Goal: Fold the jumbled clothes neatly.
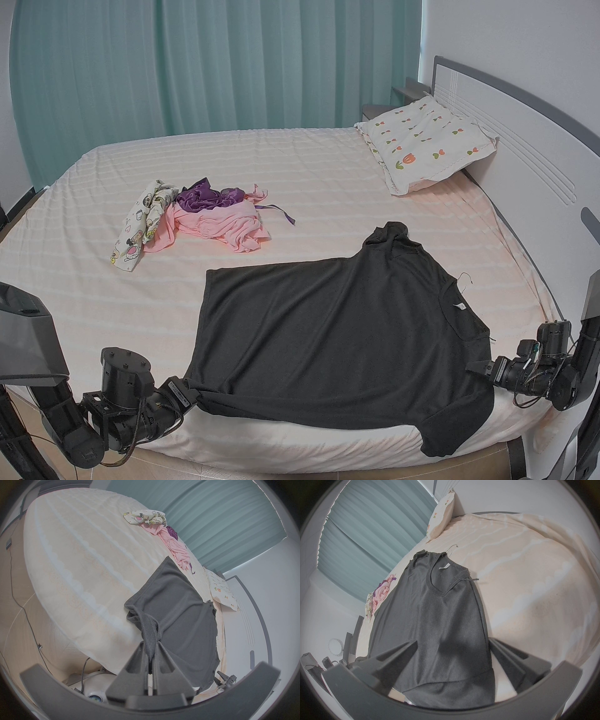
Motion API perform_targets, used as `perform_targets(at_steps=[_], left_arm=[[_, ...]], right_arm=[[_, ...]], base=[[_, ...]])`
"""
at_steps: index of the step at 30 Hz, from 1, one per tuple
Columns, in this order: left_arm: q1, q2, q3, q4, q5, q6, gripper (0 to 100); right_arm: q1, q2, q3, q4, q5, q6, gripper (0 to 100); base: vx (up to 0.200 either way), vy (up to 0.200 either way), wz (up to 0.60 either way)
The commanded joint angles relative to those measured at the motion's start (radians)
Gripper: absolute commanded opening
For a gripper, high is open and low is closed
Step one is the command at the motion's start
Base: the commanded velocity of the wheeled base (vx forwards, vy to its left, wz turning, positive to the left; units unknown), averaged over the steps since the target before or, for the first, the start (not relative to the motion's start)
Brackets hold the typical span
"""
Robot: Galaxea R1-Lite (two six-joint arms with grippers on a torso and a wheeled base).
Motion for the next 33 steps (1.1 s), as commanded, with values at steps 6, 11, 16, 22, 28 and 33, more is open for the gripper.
perform_targets(at_steps=[6,11,16,22,28,33], left_arm=[[0.018,-0.012,0.004,0.000,0.002,-0.008,0],[0.049,-0.009,-0.003,0.000,0.001,-0.006,0],[0.049,0.003,0.001,0.000,-0.001,-0.008,0],[0.044,-0.006,0.002,0.000,-0.045,-0.048,0],[0.046,0.003,0.004,0.000,-0.058,-0.052,0],[0.047,-0.006,0.011,0.000,-0.108,-0.055,0]], right_arm=[[-0.011,0.060,-0.146,0.012,0.013,0.011,0],[-0.011,0.051,-0.196,0.009,0.075,0.013,0],[0.000,0.089,-0.270,0.012,0.092,0.011,0],[-0.001,0.122,-0.293,-0.009,0.171,0.045,100],[-0.044,0.091,-0.299,0.008,0.138,0.098,100],[-0.130,0.066,-0.262,0.015,0.138,0.103,100]], base=[[0.000,0.000,0.00],[0.000,0.000,0.00],[0.000,0.000,0.00],[0.000,0.000,0.00],[0.000,0.000,0.00],[0.000,0.000,0.00]])
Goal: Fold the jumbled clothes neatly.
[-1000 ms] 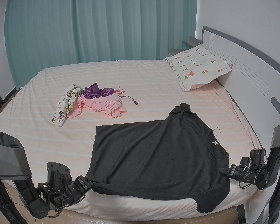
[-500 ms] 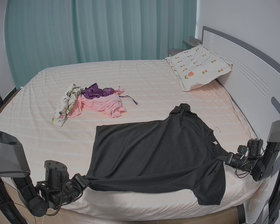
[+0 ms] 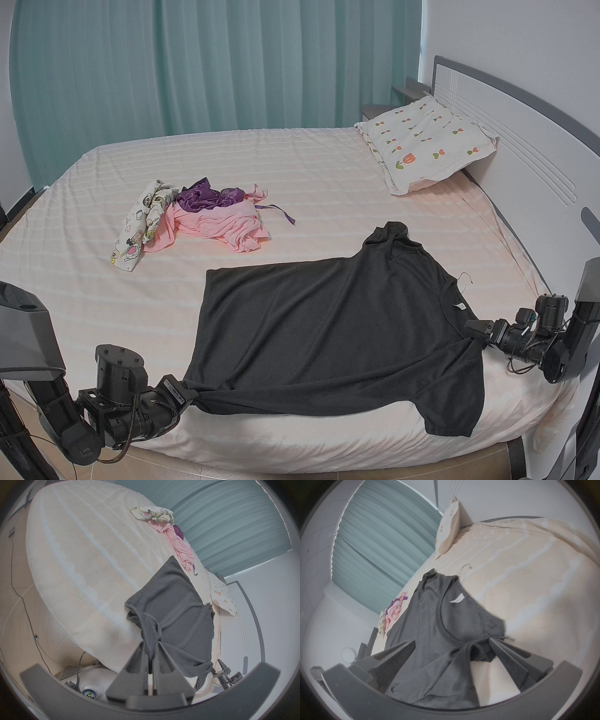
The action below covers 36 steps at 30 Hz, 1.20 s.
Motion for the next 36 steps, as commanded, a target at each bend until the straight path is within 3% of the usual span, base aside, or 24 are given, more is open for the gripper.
perform_targets(at_steps=[1,5,12,17,28,36], left_arm=[[0.002,-0.004,0.008,0.000,-0.034,-0.002,0],[0.005,0.002,0.008,0.000,-0.036,-0.002,0],[0.008,-0.001,0.013,0.000,-0.036,-0.002,0],[0.014,-0.004,0.020,0.000,-0.039,-0.002,0],[0.013,-0.008,0.022,0.000,-0.045,-0.002,0],[0.004,-0.032,0.056,-0.040,-0.091,-0.011,0]], right_arm=[[-0.076,-0.034,0.035,0.005,0.001,0.006,100],[-0.119,-0.054,0.077,0.005,0.008,0.023,100],[-0.108,-0.114,0.235,-0.008,0.027,0.015,100],[-0.062,-0.186,0.404,-0.013,0.042,-0.072,100],[0.030,-0.307,0.404,0.288,0.027,-0.125,100],[0.037,-0.232,0.404,0.321,0.011,-0.212,100]], base=[[0.000,0.000,0.00],[0.000,0.000,0.00],[0.000,0.000,0.00],[0.000,0.000,0.00],[0.000,0.000,0.00],[0.000,0.000,0.00]])
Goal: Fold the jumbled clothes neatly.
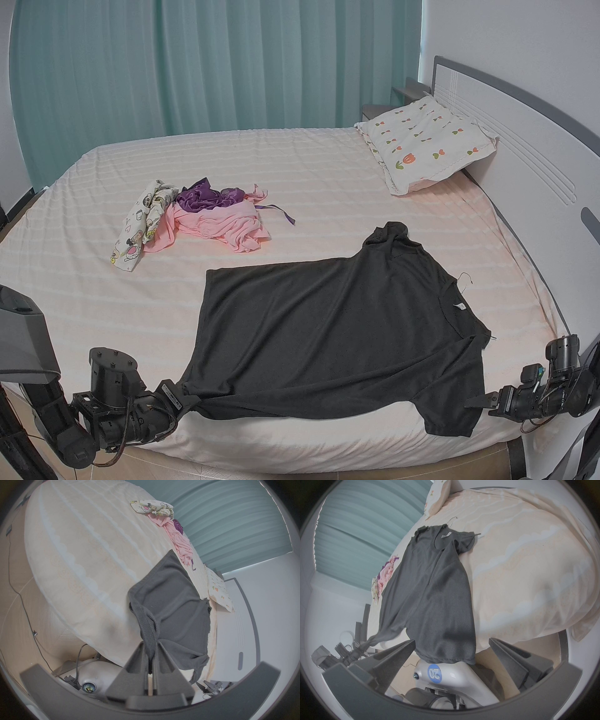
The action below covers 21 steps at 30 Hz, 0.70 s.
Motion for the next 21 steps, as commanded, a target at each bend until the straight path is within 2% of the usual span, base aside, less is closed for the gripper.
perform_targets(at_steps=[1,10,14,18,19,21], left_arm=[[-0.004,-0.016,0.014,-0.020,-0.015,-0.019,0],[-0.004,-0.013,0.016,-0.051,-0.013,-0.033,0],[-0.004,-0.017,0.017,-0.051,-0.013,-0.033,0],[-0.004,-0.016,0.017,-0.051,-0.013,-0.033,0],[-0.004,-0.014,0.016,-0.051,-0.013,-0.033,0],[-0.004,-0.013,0.016,-0.051,-0.013,-0.033,0]], right_arm=[[0.008,0.034,0.016,0.003,-0.006,-0.014,100],[0.058,0.056,0.012,-0.066,-0.011,0.012,100],[0.106,0.108,0.015,-0.151,-0.034,0.064,100],[0.123,0.111,0.016,-0.158,-0.049,0.092,100],[0.123,0.106,0.016,-0.153,-0.049,0.093,0],[0.123,0.105,0.016,-0.153,-0.051,0.093,0]], base=[[0.000,0.000,0.00],[0.000,0.000,0.00],[0.000,0.000,0.00],[0.000,0.000,0.00],[0.000,0.000,0.00],[0.000,0.000,0.00]])
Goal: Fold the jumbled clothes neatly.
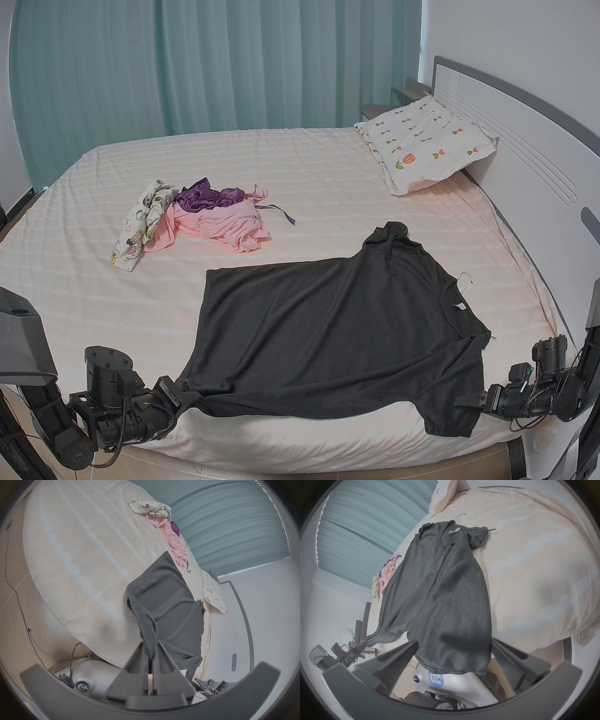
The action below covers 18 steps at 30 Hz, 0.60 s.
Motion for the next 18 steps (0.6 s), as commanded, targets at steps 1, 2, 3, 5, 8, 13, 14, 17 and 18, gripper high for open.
perform_targets(at_steps=[1,2,3,5,8,13,14,17,18], left_arm=[[0.000,0.004,0.001,0.000,0.000,0.000,0],[0.000,0.004,0.001,0.000,0.000,0.000,0],[0.000,0.004,0.001,0.000,0.000,0.000,0],[0.000,0.004,0.001,0.000,0.000,0.000,0],[0.000,0.004,0.001,0.000,0.003,0.002,0],[0.000,-0.010,0.004,0.000,0.011,0.005,0],[0.000,-0.010,0.004,0.000,0.011,0.005,0],[-0.002,-0.027,0.015,0.000,0.011,0.011,0],[-0.003,-0.033,0.016,0.001,0.012,0.011,0]], right_arm=[[0.003,0.013,0.016,0.004,-0.007,0.002,0],[-0.002,0.013,0.016,0.004,-0.010,0.000,0],[-0.004,0.014,0.016,0.005,-0.014,0.000,0],[-0.004,0.013,0.016,0.012,-0.016,0.000,0],[-0.022,-0.009,0.018,0.038,-0.016,-0.008,0],[-0.066,-0.102,0.018,0.150,-0.016,-0.023,0],[-0.066,-0.102,0.018,0.150,-0.016,-0.023,0],[-0.131,-0.176,0.018,0.274,-0.010,-0.103,0],[-0.140,-0.190,0.018,0.315,-0.010,-0.132,0]], base=[[0.000,0.000,0.00],[0.000,0.000,0.00],[0.000,0.000,0.00],[0.000,0.000,0.00],[0.000,0.000,0.00],[0.000,0.000,0.00],[0.000,0.000,0.00],[0.000,0.000,0.00],[0.000,0.000,0.00]])
